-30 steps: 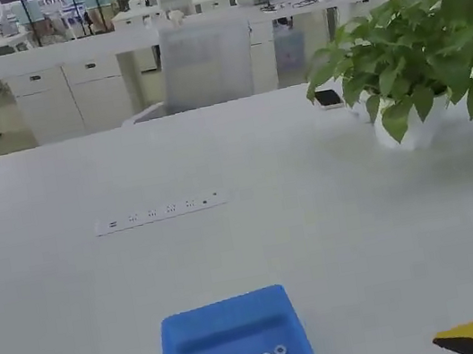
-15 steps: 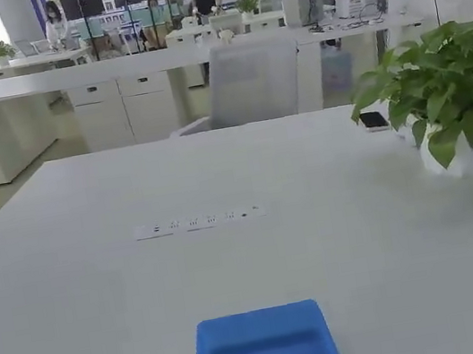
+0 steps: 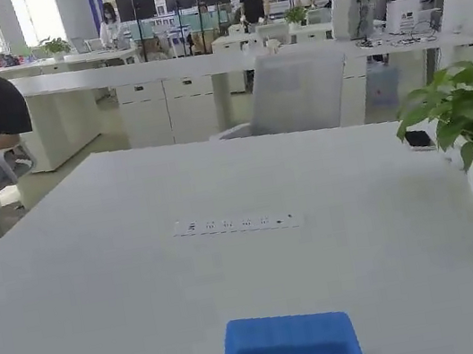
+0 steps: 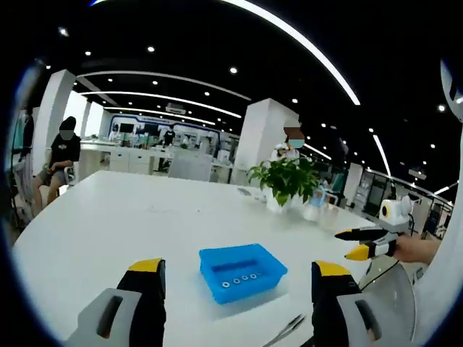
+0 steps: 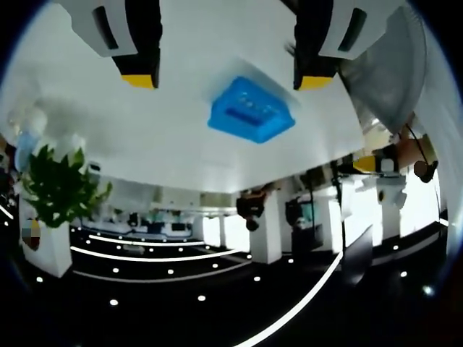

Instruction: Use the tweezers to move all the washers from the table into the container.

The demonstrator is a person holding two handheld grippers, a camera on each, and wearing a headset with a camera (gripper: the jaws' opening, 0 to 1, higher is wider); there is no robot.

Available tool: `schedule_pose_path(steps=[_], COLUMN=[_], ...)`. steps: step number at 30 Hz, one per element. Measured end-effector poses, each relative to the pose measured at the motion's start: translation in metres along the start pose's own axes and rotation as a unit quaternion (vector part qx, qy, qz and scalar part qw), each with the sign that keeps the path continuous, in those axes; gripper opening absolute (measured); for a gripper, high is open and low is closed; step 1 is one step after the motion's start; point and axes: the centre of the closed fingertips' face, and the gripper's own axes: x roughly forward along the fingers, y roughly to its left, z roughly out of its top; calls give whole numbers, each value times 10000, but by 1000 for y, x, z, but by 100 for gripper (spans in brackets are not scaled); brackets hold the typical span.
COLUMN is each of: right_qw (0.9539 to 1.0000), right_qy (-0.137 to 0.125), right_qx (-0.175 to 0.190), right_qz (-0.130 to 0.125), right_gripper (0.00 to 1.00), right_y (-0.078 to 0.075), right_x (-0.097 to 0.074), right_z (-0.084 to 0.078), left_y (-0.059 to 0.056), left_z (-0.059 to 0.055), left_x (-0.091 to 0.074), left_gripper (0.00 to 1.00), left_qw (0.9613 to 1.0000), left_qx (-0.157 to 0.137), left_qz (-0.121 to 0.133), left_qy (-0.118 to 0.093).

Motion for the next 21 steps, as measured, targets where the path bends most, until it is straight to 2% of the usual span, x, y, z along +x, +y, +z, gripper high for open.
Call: schedule_pose_path(steps=[1,4,6,12,14,17,19,21], right_qw=[10000,10000,9999,9993,9992,9990,9990,9992], right_qy=[-18,-45,-103,-268,-249,-226,-186,-133], right_qx=[-1,27,48,59,11,-74,-105,-103], right_qz=[-27,-79,-97,-272,-315,-366,-384,-365], right_gripper=[77,83,86,97,98,99,99,99], right_y=[-1,-2,-2,-2,-1,-1,-1,-2], right_x=[0,0,1,4,6,6,7,7], right_z=[1,2,4,12,10,7,5,2], left_y=[1,3,4,9,11,17,16,12], left_z=[3,3,5,6,4,2,1,-1], left_x=[-1,-3,-4,-8,-6,-5,-2,1], left_gripper=[88,95,99,99,99,99,99,99], left_qw=[9999,9997,9992,9969,9964,9948,9939,9943], left_qx=[-59,-119,-67,177,191,408,583,597], left_qz=[29,77,165,383,453,602,635,613], left_qy=[-140,-223,-366,-669,-697,-707,-685,-641])
